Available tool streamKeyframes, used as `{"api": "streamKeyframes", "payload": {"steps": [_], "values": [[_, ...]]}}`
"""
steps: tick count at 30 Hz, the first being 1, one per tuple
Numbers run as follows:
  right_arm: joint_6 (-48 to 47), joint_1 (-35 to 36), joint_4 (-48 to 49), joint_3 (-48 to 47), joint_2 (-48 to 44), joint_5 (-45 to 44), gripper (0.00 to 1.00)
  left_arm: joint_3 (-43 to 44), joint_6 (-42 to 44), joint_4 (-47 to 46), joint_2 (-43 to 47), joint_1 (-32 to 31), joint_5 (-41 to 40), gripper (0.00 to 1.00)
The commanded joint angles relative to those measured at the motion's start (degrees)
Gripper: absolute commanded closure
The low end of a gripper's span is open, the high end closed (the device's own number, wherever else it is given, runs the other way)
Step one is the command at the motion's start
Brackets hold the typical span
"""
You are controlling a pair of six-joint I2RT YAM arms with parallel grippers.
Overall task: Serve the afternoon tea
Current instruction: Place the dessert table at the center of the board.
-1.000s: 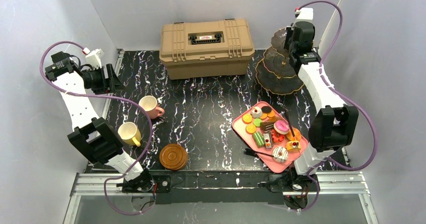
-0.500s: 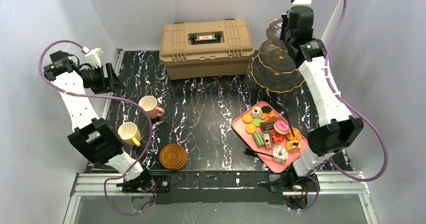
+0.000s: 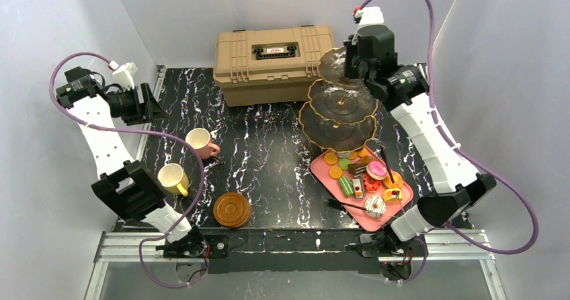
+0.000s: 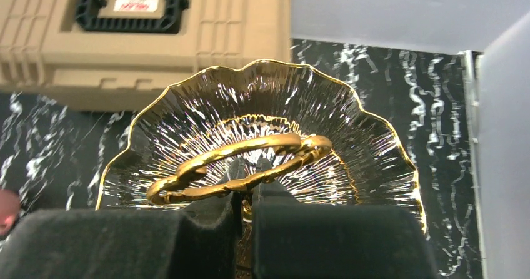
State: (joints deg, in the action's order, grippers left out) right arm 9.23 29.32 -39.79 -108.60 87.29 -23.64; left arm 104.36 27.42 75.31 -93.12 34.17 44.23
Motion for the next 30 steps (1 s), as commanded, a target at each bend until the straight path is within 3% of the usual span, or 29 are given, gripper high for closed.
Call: {"api": "streamKeyframes", "payload": {"steps": [1,12,30], "values": [[4.11,6.10,4.13,0.68,-3.51,1.14,0.99,1.80,0.07,2.45,3.63,0.34,2.28,0.38],[2.72,25.78,21.78,9.49,2.30,-6.79,0.99,2.02,-0.15,3.13,4.14,0.35,2.98,0.38],[-0.38,27.81,46.68,18.19,10.62,-3.06,0.99,0.91,-0.08,2.77,3.64,0.35,3.79,0.38]]}}
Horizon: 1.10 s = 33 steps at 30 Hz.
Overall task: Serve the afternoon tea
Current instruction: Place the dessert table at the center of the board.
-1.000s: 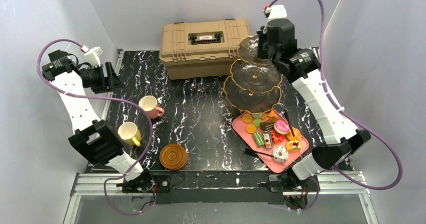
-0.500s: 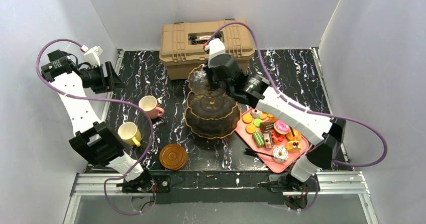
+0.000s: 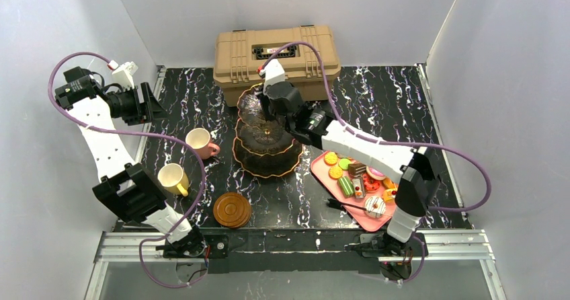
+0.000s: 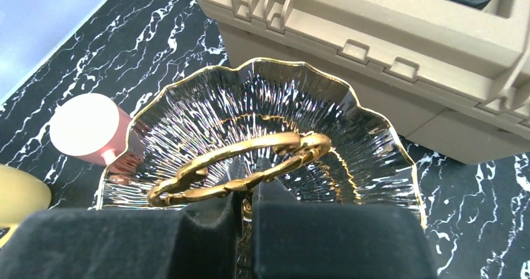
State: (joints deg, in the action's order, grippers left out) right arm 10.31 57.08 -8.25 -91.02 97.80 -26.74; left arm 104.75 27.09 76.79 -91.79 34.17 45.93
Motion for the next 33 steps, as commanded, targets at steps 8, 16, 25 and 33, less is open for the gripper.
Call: {"api": "streamKeyframes", "payload": {"steps": [8,16,25,33], "values": [[-5.38,0.62,20.22,3.02,1.42,-0.41,0.99,-0.71,0.96,0.98,2.51,0.37,1.40,0.38],[-6.14,1.09,19.35,3.94,1.19,-0.59,0.82,-1.14,0.94,0.64,2.55,0.37,1.37,0.38],[-4.28,1.19,9.33,2.83,-3.89,-1.74,0.02,-1.68,2.67,1.56,3.85,0.41,2.49,0.38],[-0.20,-0.40,-3.75,11.80,-20.45,-4.55,0.05,-0.80,2.70,2.21,3.81,0.40,3.06,0.38]]}}
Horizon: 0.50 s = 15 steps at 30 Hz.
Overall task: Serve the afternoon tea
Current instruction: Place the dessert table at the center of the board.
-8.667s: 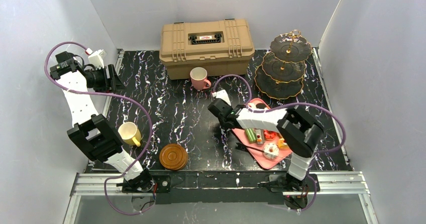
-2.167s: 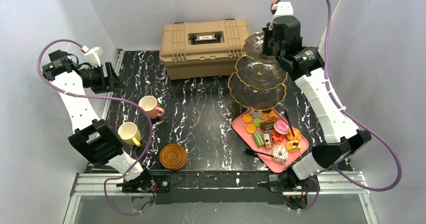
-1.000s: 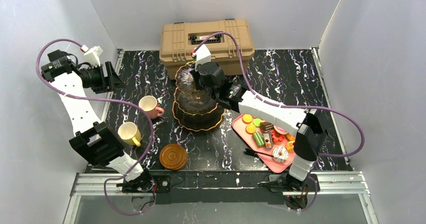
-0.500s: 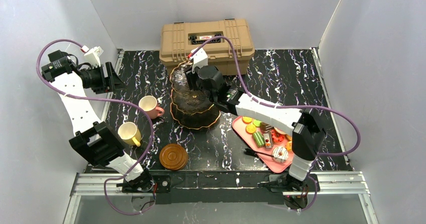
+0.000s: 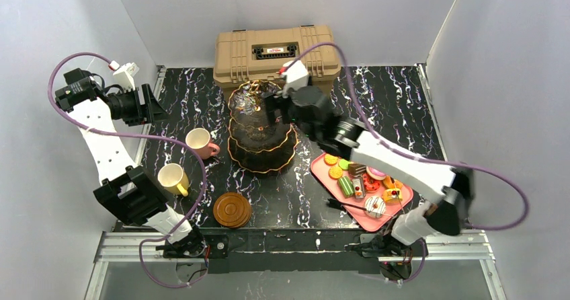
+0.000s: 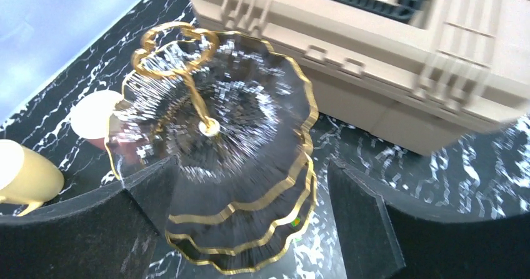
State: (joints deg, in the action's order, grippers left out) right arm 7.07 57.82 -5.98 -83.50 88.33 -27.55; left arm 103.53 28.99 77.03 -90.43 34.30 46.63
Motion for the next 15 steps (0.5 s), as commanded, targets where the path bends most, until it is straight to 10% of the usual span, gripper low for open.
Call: {"api": "streamKeyframes", "payload": {"steps": [1,15], "values": [[3.97,-1.95,-7.52,6.51,-13.52,-5.04,0.06,0.49,0.80,1.98,2.41,0.25,2.51,0.38],[14.45,-28.09,-39.57,19.53,-22.15,-10.33,0.16,0.80,0.20,2.42,2.06,0.27,4.35,0.38]]}}
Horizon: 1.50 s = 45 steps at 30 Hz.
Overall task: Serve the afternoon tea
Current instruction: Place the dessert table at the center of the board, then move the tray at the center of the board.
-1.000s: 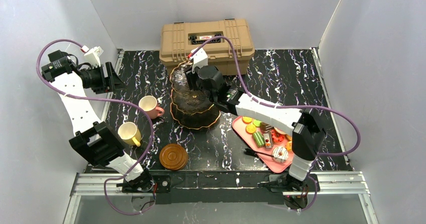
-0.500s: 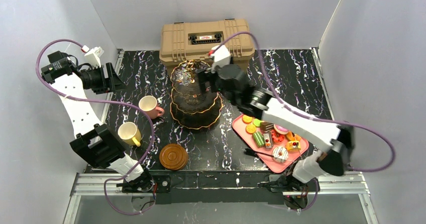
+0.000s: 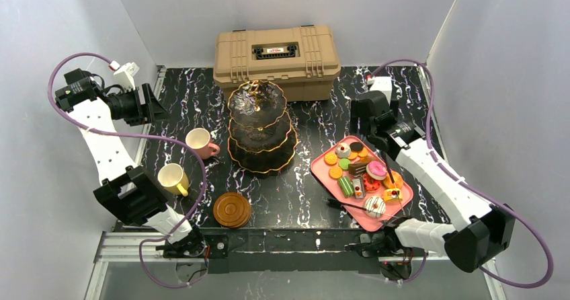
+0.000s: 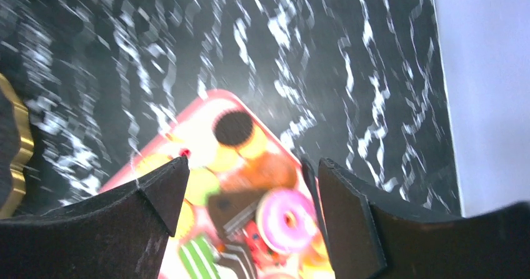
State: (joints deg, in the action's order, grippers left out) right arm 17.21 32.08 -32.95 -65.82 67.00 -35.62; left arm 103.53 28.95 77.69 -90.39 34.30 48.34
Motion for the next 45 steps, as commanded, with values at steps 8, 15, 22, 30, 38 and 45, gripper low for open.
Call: {"api": "streamKeyframes", "payload": {"steps": [8,15,22,30,38,45], "values": [[6.25,-12.12,-14.62,8.66,-1.25,7.27,0.16,-0.38,0.64,2.53,1.43,-1.50,4.90,0.39],[5.08,-15.91,-12.75,9.20,1.43,11.60,0.21,-2.67,3.07,2.59,4.16,-10.61,0.44,0.39],[10.54,-10.81,-6.79,6.14,2.72,16.76,0.28,0.34,-1.59,0.53,3.02,-14.90,-1.32,0.39],[22.13,5.20,1.28,5.62,13.39,16.22,0.35,0.50,-2.77,-0.22,3.36,-14.88,-4.13,0.39],[26.10,9.78,8.87,3.52,25.52,17.59,0.46,2.70,-4.60,-0.15,1.91,-12.27,-3.06,0.40],[30.42,10.66,13.34,4.27,31.23,17.47,0.55,2.81,-3.38,-0.02,2.20,-10.92,-4.18,0.41]]}}
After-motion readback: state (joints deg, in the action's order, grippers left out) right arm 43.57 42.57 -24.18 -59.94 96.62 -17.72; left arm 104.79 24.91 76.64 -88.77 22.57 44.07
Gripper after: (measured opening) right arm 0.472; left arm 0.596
